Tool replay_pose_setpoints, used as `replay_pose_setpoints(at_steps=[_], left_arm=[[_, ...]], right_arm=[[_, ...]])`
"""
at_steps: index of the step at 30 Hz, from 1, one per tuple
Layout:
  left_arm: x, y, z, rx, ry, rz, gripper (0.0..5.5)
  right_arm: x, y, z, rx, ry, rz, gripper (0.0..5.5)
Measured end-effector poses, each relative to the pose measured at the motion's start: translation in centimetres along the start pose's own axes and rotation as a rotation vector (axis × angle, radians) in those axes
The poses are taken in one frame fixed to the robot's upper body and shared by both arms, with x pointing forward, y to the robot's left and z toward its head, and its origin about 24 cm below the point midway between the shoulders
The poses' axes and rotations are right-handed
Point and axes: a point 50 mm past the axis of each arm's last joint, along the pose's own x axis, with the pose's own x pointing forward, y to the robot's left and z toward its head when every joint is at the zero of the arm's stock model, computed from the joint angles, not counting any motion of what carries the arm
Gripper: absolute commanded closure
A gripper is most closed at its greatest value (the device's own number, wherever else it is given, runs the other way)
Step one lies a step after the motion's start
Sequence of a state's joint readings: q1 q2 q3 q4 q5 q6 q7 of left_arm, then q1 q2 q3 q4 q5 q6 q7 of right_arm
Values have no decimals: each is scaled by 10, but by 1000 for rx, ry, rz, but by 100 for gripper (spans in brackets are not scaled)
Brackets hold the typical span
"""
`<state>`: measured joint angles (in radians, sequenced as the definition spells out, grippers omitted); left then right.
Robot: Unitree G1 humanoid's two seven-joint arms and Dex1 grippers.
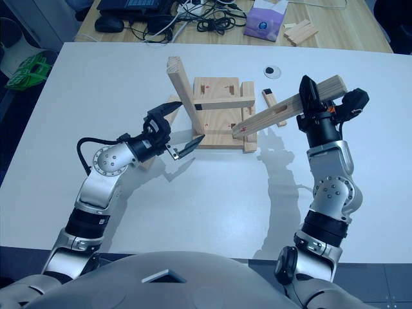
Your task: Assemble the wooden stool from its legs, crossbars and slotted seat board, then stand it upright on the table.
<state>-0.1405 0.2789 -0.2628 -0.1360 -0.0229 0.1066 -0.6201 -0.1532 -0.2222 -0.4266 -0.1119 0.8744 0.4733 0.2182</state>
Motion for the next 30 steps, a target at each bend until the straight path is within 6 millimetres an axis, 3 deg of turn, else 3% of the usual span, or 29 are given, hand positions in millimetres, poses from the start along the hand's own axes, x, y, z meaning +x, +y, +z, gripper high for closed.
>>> replay_pose_setpoints(at_steps=[9,19,24,30], left_arm=[[1,3,2,8,-7,11,53],[1,5,2,7,-8,31,53],[0,5,2,1,-12,34,53],[1,5,0,-6,-3,34,53]], right_arm=[[8,15,-9,-85,23,42,452],[7,45,-1,-234,120,-74,452],[14,59,-4,-409,138,-29,452],[13,60,-9,-477,134,-10,452]])
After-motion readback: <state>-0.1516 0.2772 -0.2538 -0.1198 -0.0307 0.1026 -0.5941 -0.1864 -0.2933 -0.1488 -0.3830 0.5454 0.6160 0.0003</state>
